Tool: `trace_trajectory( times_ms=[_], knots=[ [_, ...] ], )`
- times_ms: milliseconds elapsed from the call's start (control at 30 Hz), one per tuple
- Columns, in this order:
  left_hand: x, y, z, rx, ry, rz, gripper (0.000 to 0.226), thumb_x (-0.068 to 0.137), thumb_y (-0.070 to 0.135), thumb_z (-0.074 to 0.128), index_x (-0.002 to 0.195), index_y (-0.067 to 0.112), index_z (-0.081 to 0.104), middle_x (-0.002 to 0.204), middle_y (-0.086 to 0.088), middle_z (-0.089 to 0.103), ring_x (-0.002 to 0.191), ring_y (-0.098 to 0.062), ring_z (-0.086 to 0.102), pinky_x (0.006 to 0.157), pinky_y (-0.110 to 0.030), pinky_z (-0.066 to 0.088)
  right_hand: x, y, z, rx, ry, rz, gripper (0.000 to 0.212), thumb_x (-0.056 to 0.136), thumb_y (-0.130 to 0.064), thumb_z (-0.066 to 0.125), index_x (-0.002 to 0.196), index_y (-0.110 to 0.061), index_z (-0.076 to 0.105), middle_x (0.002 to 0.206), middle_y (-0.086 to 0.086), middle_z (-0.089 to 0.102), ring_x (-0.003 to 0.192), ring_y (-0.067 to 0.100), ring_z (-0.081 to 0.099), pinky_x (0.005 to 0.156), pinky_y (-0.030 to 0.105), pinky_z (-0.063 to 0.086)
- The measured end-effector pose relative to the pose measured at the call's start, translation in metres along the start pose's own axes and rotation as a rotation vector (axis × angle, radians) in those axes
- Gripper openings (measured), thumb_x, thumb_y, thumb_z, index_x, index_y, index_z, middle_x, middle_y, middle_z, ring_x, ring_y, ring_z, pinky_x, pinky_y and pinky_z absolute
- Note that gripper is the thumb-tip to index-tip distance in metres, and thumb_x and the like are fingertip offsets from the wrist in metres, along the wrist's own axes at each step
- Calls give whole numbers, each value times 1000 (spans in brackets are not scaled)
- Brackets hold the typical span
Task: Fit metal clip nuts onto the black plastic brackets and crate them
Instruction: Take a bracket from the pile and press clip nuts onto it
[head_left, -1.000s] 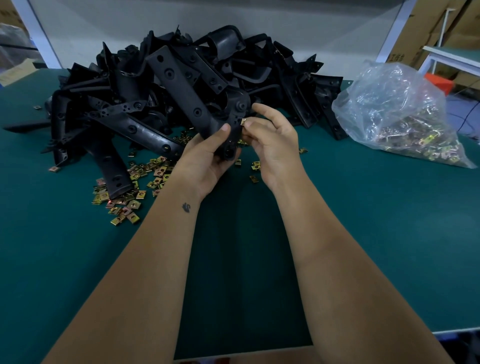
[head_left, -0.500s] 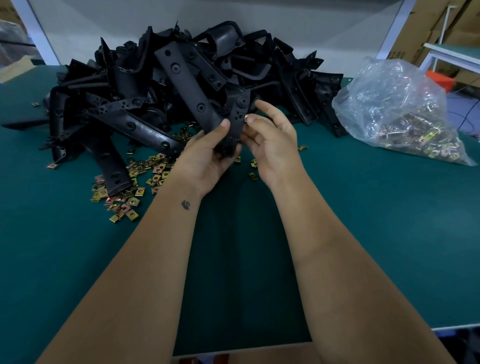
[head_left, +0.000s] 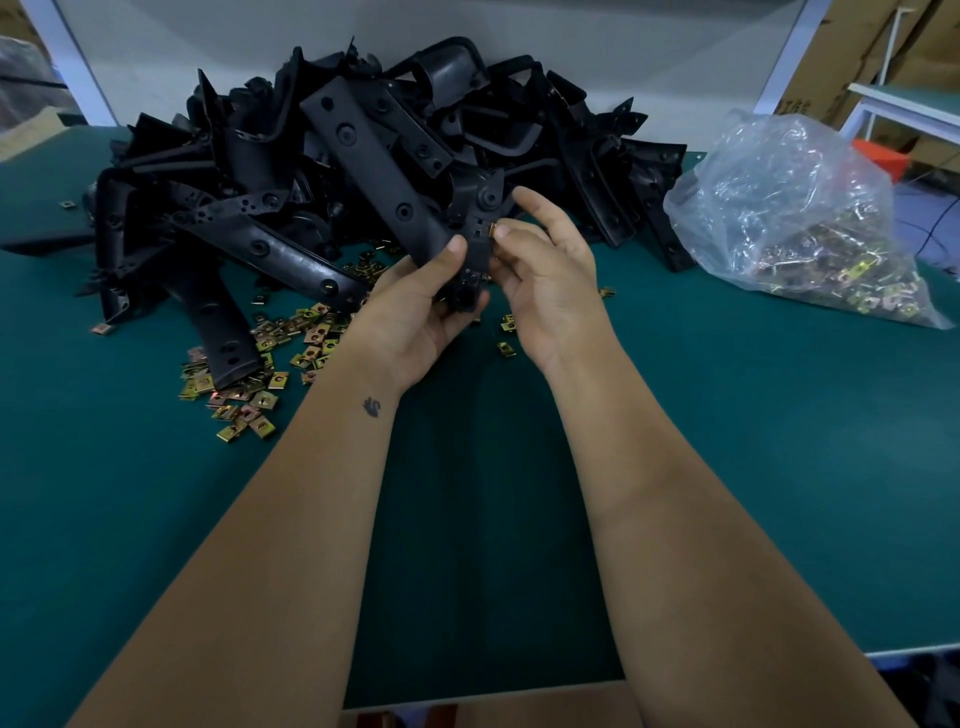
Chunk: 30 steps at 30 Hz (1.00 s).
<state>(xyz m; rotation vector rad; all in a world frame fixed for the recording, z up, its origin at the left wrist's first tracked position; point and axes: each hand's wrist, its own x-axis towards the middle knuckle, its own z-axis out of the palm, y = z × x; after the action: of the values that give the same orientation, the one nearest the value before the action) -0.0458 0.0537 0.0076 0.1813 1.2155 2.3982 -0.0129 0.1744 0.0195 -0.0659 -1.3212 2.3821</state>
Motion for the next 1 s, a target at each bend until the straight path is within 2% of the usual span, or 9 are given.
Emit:
trace_trajectory(
  times_ms=[167,500,667,767,833,900,933,1000],
  knots=[
    [-1,-1,0,89,-4,24,28,94,23,66,120,13,60,106,-2,70,94,-17,67,68,-29,57,0,-1,-2,-14,2,3,36,88,9,60,119,-9,59,85,9,66,87,21,64,81,30,55],
    [0,-4,3,153,-3,56,37,95,22,64,130,15,54,116,-2,68,104,-19,66,67,-28,57,-2,-2,2,-24,-27,-9,35,89,13,56,120,-3,56,80,6,70,87,19,69,85,33,56],
    [1,-4,2,68,9,42,39,95,19,65,132,12,55,123,-6,68,107,-20,68,75,-33,59,-3,0,6,-129,3,-15,35,90,7,59,122,-3,58,93,11,72,100,26,68,100,44,52],
    [4,-2,-1,-30,57,33,38,95,16,64,130,5,56,113,-9,73,101,-21,71,77,-32,59,-3,5,8,-305,30,-12,29,91,-6,63,119,-13,61,94,4,74,101,19,69,98,41,53],
    [5,2,-3,-132,121,59,37,95,18,64,128,3,55,111,-11,70,94,-21,71,74,-30,59,-4,9,7,-497,66,-43,23,93,-13,62,114,-21,63,89,-6,72,92,6,67,87,28,54],
    [7,7,-8,-242,195,106,37,95,20,66,126,3,53,109,-12,63,87,-20,67,71,-28,58,-5,13,3,-748,101,-104,19,94,-16,60,110,-25,64,91,-12,67,85,-1,62,74,15,47],
    [7,10,-12,-289,217,132,35,94,20,66,123,3,53,107,-12,61,86,-19,65,71,-28,58,-5,15,1,-880,99,-131,18,94,-16,58,109,-25,65,92,-14,65,85,-1,61,71,15,46],
    [8,15,-17,-362,237,174,27,94,20,67,114,3,57,105,-12,61,87,-20,64,72,-29,58,-6,18,-1,-1117,55,-158,19,94,-15,56,105,-23,69,92,-15,63,84,2,59,72,23,50]
  ],
)
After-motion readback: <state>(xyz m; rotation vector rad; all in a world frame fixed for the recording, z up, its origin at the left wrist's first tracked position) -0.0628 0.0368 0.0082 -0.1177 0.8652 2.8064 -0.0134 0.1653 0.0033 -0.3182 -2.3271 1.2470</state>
